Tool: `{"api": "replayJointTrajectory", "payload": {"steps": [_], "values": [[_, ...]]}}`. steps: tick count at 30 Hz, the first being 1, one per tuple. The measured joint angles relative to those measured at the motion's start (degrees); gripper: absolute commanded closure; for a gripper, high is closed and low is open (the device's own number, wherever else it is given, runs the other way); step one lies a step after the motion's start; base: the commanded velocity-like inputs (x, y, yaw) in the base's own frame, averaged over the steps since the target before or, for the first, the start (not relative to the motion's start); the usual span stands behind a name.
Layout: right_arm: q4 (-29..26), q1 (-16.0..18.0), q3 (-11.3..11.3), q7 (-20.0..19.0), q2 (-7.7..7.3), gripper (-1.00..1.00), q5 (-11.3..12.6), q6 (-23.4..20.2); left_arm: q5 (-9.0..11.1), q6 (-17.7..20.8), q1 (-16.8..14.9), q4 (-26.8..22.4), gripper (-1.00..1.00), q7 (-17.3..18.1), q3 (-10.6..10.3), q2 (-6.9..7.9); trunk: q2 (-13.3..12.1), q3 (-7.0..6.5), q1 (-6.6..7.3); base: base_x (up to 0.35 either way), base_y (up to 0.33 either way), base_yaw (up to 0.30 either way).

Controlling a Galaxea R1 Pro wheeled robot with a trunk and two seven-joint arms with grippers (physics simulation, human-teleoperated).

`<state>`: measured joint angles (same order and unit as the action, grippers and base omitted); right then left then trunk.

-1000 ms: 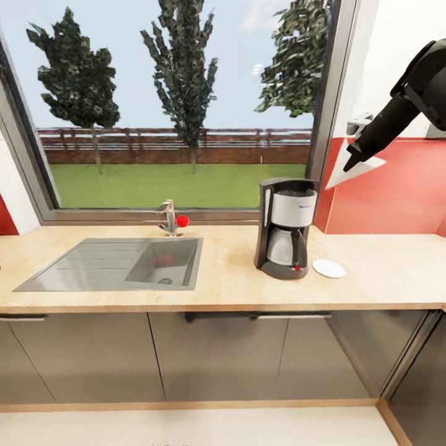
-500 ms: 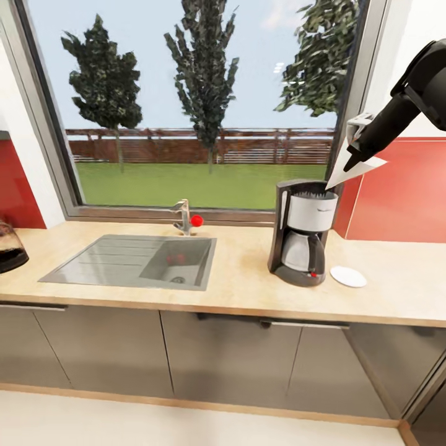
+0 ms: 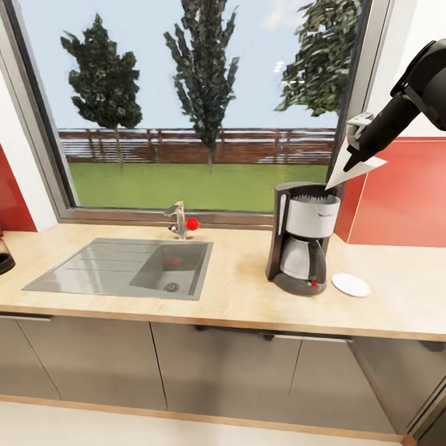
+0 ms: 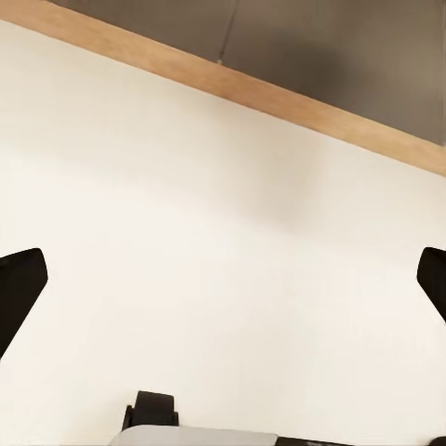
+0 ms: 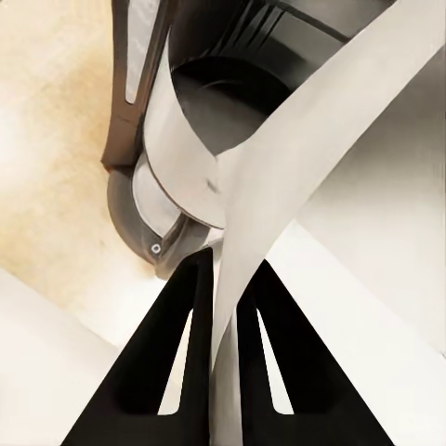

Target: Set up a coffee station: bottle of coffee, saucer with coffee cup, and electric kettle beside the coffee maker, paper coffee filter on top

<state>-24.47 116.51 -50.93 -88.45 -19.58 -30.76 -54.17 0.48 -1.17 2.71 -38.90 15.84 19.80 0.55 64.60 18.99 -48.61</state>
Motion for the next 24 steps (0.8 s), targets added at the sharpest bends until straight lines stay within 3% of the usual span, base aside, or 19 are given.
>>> {"api": "replayJointTrajectory", "payload": {"steps": [24], "values": [[0.0,0.0,0.0,0.0,0.06,1.0,0.0,0.0,0.0,0.0,0.0,0.0,-1.0,0.0,0.0,0.03,0.0,0.0,0.0,0.113,0.015,0.0]]}}
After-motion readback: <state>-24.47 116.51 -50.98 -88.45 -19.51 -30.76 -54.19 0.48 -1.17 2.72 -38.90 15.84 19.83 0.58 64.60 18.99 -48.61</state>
